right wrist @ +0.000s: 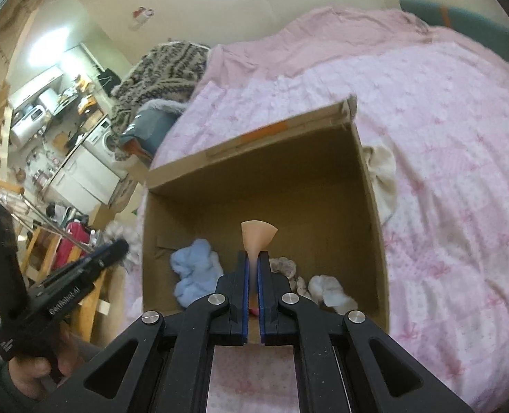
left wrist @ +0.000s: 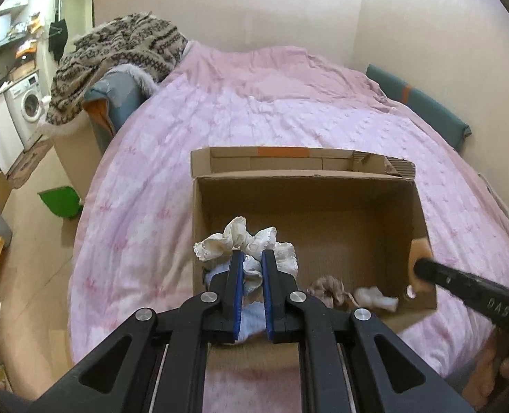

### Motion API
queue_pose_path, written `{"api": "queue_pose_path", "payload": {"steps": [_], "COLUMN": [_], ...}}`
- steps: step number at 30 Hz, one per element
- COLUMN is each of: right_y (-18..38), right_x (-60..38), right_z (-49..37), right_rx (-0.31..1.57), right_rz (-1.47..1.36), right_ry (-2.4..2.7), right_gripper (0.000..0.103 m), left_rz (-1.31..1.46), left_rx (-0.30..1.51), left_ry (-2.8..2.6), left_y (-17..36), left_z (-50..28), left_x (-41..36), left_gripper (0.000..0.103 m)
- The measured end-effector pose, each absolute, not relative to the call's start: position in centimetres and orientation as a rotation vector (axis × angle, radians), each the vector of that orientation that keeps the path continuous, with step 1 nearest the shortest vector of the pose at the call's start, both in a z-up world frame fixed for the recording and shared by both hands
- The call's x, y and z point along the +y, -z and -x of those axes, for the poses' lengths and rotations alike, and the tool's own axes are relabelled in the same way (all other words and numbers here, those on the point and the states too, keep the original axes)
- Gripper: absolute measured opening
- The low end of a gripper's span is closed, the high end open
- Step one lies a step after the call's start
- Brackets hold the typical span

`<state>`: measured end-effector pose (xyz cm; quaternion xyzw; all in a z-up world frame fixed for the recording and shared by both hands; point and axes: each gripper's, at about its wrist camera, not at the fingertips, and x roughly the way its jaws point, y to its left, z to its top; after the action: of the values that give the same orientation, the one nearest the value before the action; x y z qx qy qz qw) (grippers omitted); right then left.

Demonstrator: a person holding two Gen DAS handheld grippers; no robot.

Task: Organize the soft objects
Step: 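Carry both held items over the box and lower them inside, then open the left tool on the scrunchie while the right tool releases the orange stick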

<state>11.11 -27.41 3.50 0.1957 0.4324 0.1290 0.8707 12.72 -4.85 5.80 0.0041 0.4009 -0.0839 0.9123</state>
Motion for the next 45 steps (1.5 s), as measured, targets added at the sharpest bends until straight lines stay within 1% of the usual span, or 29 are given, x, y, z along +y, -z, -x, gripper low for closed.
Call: {"api": "queue_pose_path", "payload": {"steps": [5,10,13,30,33,39,40,43,44,45], "right_y": [-1.8,0.7,1.5,1.8,1.7,1.7,1.7,1.6,1.5,1.5], "right_x": [-26.9,-26.9,-26.6,-26.1,-26.2,-26.3,-26.5,-26.8,-26.8,-26.9], "right_z": [-11.9,-11.7,-11.7,-12.4,-12.4,-12.3,-12.3,-12.4,-12.4,-12.4], "right_rx": [0.942,1.022,1.051,1.049,1.048,1.050,1.049,1.046,1.045,1.045], "right_rz": [-0.404,-0.420,-0.390,-0.372,-0.371,-0.392,-0.395,-0.407,-0.407,-0.410], "right_ry": [-0.260,-0.255,-0.239,-0.225,-0.224,-0.224,-0.224,-0.223,-0.222,-0.222], "right_gripper": [0.006,0.006,0.006,0.007,0.007,0.009,0.010,0.010,0.011,0.012], "left_rz": [-0.046,-0.005,-0.023,-0.009,-0.006,-0.010,-0.012,-0.024,-0.026,-0.028], "left_rx": [0.837,0.872,0.861,0.860,0.866,0.877,0.876,0.872,0.870,0.864], "left_ry": [0.185,0.203,0.202,0.208,0.210,0.213,0.214,0.213,0.211,0.206], "left_y": [-3.4,-1.3,-1.2,-0.8,-0.8,-0.7,-0.7,-0.8,-0.8,-0.9], "left_z": [-13.8,-13.8,-13.8,-13.6,-13.6,-13.5,-13.5,-13.3,-13.2,-13.1], "left_x": [-6.0,-6.0,-6.0,-6.1,-6.1,-6.2,-6.3,-6.6,-6.6,-6.6], "left_gripper": [0.009,0.009,0.010,0.010,0.014,0.015,0.016,0.029,0.038,0.050]}}
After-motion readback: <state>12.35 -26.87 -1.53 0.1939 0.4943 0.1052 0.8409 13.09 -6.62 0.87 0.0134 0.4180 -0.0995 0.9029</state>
